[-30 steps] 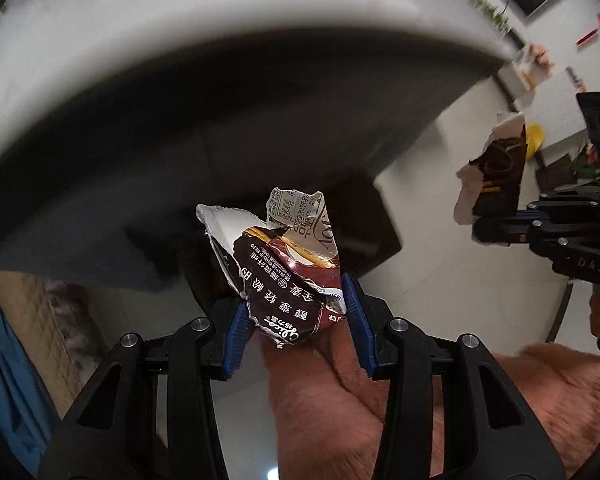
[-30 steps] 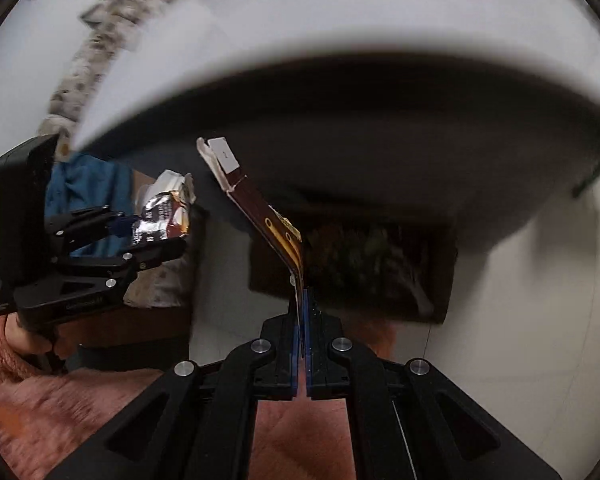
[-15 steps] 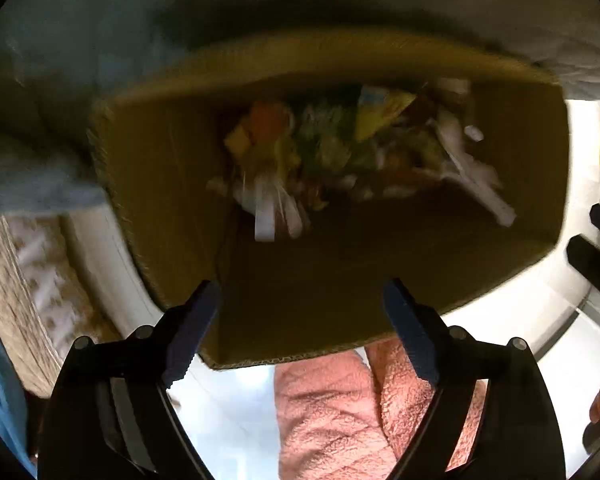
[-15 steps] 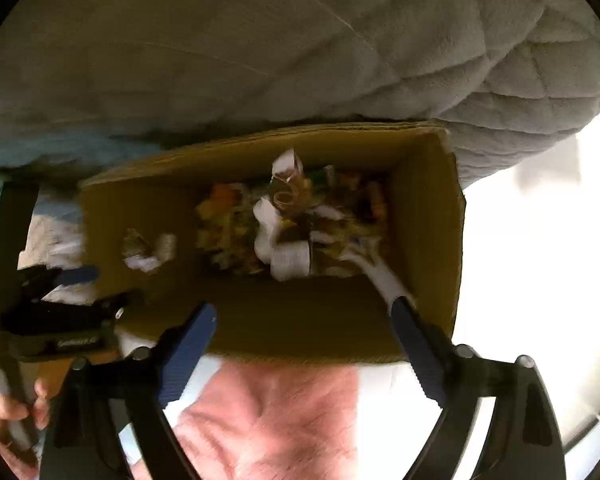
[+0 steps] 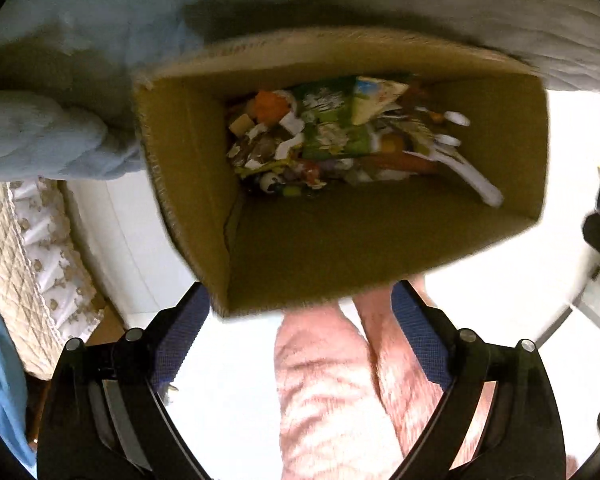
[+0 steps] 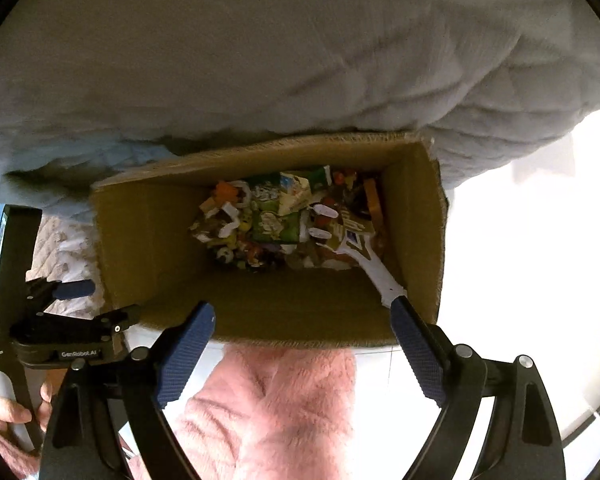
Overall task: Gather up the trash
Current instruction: 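Grasp the yellow toy block with the left gripper while the right grasps a yellow gear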
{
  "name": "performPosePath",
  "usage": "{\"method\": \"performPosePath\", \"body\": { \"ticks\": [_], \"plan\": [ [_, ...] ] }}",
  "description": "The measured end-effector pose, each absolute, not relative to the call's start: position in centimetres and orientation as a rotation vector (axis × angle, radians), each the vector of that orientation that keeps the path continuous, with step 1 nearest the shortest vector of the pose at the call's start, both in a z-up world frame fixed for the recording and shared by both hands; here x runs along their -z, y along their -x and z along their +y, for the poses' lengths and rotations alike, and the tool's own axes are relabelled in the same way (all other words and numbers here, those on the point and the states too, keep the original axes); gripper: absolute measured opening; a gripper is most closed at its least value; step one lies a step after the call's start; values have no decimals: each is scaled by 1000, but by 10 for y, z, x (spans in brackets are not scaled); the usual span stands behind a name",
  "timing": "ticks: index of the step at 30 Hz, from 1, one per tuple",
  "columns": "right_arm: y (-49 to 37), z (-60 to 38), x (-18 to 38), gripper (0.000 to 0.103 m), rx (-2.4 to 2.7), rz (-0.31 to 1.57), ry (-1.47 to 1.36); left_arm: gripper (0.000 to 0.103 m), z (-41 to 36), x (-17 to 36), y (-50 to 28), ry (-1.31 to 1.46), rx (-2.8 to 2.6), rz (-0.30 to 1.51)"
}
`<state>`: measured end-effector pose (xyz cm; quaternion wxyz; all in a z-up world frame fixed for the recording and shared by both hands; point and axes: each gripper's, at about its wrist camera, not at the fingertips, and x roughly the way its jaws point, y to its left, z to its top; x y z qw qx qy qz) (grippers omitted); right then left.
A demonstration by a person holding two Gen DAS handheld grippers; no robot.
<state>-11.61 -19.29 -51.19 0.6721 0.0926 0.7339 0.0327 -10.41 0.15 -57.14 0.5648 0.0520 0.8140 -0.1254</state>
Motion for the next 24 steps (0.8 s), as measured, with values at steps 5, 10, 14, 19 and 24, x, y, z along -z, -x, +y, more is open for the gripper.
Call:
{"method": "performPosePath", "body": {
  "ticks": [5, 10, 14, 19, 24],
  "plan": [
    [123, -190, 392, 88, -239, 1530, -238, 90, 6, 446, 123, -140, 435, 1797],
    [125, -207, 275, 98, -311, 1331, -294, 90, 12, 284, 104, -73, 539, 1538],
    [119, -225, 234, 98, -255, 1209, -383, 94, 12, 212, 13, 24, 421, 1271],
    [112, -234, 227, 98, -213, 1170, -434, 94, -9, 228, -130, 171, 208, 1243],
    [117, -241, 221, 98, -187, 1140, -437, 94, -48, 247, -228, 179, 136, 1220]
  ]
}}
